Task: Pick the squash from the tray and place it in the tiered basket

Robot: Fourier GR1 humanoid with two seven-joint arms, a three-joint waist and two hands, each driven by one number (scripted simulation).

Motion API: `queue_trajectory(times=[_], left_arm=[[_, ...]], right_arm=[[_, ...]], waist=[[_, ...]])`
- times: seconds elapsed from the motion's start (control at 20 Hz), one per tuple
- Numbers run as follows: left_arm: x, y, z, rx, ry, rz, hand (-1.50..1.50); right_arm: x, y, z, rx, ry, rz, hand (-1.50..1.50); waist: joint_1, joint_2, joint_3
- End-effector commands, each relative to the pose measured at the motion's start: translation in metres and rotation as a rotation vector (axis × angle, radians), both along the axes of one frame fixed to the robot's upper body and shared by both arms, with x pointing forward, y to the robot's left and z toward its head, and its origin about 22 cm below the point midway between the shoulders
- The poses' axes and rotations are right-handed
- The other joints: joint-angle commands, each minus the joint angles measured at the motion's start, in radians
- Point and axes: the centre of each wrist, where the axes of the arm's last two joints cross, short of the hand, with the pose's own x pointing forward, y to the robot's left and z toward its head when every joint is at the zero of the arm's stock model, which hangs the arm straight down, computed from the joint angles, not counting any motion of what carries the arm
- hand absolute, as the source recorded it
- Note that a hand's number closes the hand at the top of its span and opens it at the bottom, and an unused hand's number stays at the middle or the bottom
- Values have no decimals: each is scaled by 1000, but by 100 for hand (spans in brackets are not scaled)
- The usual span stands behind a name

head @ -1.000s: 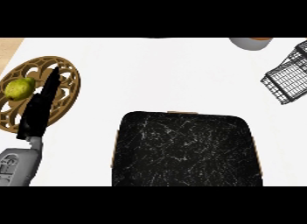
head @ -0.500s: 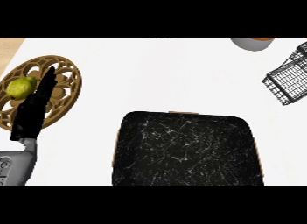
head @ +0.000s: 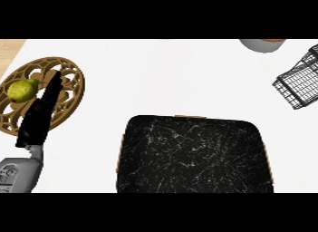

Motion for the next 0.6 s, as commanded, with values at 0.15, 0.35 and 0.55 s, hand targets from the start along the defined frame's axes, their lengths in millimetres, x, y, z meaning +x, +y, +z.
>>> queue_trajectory(times=[0.15, 0.35, 0.55], left_arm=[[3, -2, 16, -1, 4, -22, 0], [-10, 18, -6, 2, 5, -2, 0], [-3, -8, 7, -3, -1, 5, 0]], right_arm=[[-8, -17, -14, 192, 5, -10, -150], [-9, -21, -10, 314, -63, -16, -150], [-12, -28, 22, 413, -144, -19, -150]], waist=[[9, 5, 3], [-1, 2, 1], [-2, -1, 2]])
